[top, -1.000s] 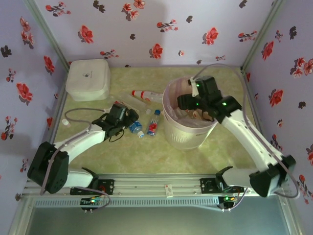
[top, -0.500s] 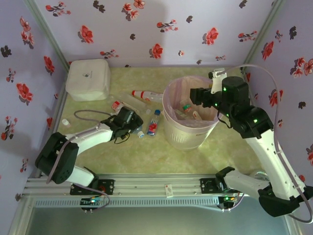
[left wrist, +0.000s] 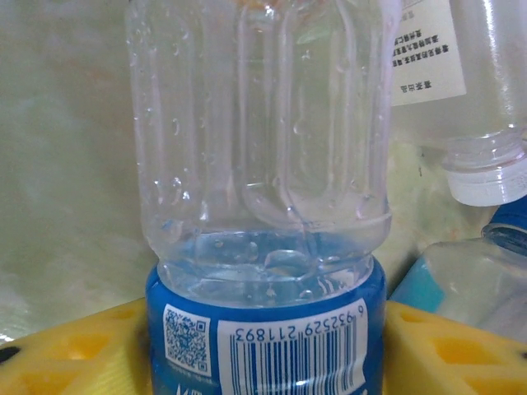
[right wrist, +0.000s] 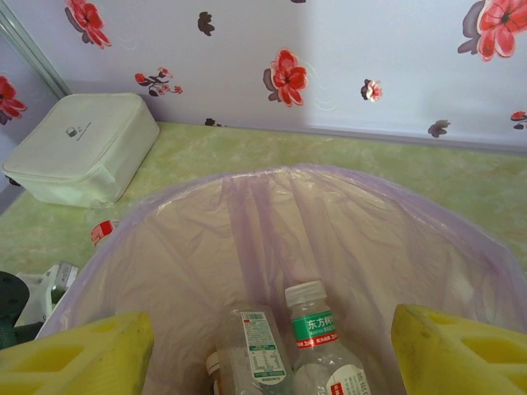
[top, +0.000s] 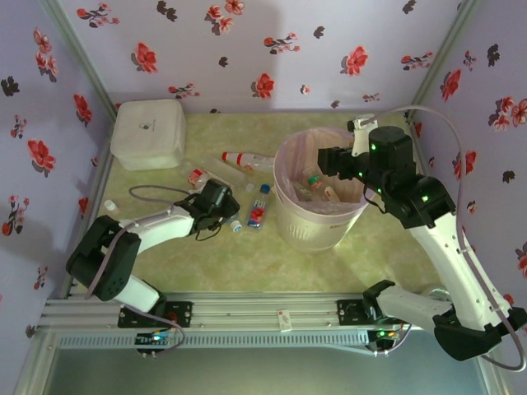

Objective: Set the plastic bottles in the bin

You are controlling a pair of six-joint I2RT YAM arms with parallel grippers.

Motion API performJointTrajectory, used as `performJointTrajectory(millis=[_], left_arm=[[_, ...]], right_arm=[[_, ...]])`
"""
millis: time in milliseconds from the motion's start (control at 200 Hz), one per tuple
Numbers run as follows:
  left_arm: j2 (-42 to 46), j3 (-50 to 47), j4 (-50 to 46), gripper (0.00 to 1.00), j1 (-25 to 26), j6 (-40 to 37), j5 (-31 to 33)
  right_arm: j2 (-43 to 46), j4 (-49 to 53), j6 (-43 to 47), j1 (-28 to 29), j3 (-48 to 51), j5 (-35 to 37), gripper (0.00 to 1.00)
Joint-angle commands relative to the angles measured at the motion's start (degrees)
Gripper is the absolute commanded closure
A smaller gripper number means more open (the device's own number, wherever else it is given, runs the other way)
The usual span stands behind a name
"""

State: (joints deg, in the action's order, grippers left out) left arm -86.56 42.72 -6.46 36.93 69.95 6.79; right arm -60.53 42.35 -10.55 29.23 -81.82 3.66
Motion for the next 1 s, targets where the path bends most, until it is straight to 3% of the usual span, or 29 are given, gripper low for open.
performJointTrajectory(millis=[0, 155, 410, 635, 830, 995], left_arm=[[0.3, -0.3, -0.5, 0.44, 0.4, -1.5, 0.4], [2.1, 2.6, -3.7, 0.46, 0.3, -6.8, 0.7], [7.7, 2.8, -1.8, 0.54, 0.5, -13.2, 1.0], [17.3, 1.4, 7.3, 0.62, 0.8, -28.7, 0.0], [22.6, 5.6, 10.0, 0.67, 0.9, -41.5, -6.1], [23.6, 8.2, 13.1, 0.67, 1.3, -45.5, -11.0]], right_arm=[[0.4, 1.8, 0.1, -0.3, -2.3, -0.1, 0.23], [-2.8, 7.3, -1.0, -0.3, -7.8, 0.4, 0.23], [-5.6, 4.3, -4.4, -0.1, -9.9, -5.8, 0.24], [-9.6, 2.4, -5.7, 2.5, -13.1, -9.4, 0.24], [-15.3, -0.3, -7.4, 6.7, -16.9, -12.0, 0.23], [-20.2, -3.5, -9.2, 9.2, -20.2, -15.7, 0.2]])
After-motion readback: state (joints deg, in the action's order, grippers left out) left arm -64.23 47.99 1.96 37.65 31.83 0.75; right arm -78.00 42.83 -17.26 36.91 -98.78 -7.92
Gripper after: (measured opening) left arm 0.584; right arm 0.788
